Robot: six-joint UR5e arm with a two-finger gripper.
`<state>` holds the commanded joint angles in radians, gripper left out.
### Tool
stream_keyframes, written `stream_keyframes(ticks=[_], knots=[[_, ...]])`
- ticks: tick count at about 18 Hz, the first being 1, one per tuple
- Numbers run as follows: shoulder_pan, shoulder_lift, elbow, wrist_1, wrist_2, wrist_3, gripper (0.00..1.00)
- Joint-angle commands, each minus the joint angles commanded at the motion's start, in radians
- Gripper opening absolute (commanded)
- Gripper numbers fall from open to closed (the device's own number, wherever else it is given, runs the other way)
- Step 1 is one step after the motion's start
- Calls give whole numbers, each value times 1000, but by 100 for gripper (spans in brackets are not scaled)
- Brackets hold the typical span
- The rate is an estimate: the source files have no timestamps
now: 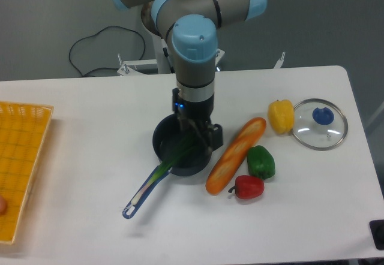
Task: Place the green onion in the pot
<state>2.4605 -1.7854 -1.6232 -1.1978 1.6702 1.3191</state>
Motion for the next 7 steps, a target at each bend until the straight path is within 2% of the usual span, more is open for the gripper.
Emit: stream_keyframes(ticks=[3, 7], knots=[[47, -28, 46, -68, -7, 52, 100], [86, -31, 59, -80, -60, 97, 100]])
